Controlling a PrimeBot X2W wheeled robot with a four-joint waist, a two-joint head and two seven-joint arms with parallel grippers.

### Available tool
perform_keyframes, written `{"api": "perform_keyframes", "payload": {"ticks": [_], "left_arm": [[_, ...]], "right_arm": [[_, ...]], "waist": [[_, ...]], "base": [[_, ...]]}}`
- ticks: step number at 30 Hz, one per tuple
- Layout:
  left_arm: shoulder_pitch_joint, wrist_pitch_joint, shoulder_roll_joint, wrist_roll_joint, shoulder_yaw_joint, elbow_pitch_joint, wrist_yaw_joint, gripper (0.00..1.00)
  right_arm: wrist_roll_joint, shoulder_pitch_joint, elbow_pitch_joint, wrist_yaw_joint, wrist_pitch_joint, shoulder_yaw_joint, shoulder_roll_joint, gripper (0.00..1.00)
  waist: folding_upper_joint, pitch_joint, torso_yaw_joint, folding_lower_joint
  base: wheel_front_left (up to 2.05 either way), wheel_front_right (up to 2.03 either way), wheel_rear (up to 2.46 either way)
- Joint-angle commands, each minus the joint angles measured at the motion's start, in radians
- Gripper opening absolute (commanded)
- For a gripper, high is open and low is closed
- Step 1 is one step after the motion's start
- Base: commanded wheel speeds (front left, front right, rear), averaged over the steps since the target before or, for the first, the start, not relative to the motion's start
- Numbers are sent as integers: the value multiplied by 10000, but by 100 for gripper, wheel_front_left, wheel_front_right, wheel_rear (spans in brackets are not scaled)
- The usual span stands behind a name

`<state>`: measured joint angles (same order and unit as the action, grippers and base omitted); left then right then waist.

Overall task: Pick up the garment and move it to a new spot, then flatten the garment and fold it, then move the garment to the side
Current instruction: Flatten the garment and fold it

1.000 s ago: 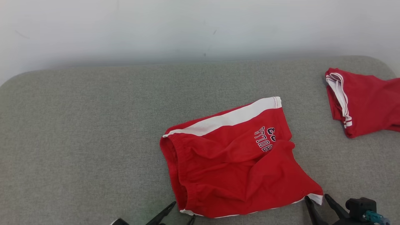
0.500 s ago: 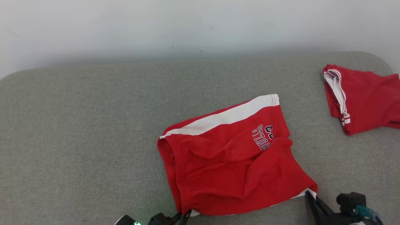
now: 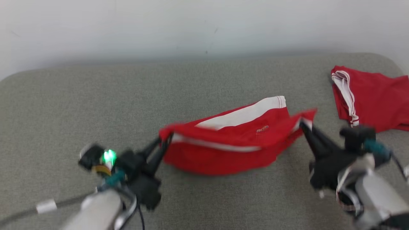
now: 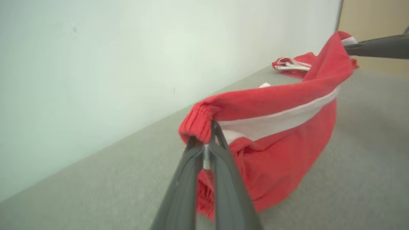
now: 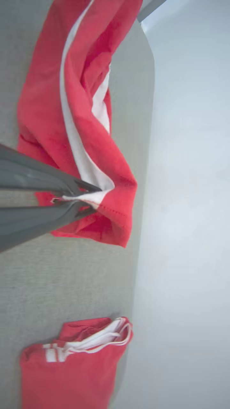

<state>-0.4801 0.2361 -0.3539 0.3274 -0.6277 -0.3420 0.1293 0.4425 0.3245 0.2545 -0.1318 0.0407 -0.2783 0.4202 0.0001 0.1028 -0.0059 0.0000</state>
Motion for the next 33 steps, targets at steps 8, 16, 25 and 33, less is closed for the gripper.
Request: {"api": "perform_keyframes", "payload": {"ticks": [8,16,25,33], "left_arm": [[-5493,-1207,-1324,2392,-1198,349,-5,0],[-10605,-1461,-1788,4113,-2049,-1020,-3,0],[-13838,-716,-1714,4858,-2634,-2316,-2,0],[-13715,20,-1748,5645,-3860,-2923,-2,0]], "right_arm": [[718,5378,938,29,1242,-384,79,0],[1323,10803,3073,29,2001,-341,-539,0],[1296,14148,4912,29,1773,-369,-1280,0],[1526,14256,5635,29,1169,-1294,-1269,0]], "waist": [[-1,2192,-106,0],[-1,4219,-304,0],[-1,5034,-366,0],[-1,5162,-291,0]], "base": [[0,0,0],[0,0,0],[0,0,0],[0,0,0]]}}
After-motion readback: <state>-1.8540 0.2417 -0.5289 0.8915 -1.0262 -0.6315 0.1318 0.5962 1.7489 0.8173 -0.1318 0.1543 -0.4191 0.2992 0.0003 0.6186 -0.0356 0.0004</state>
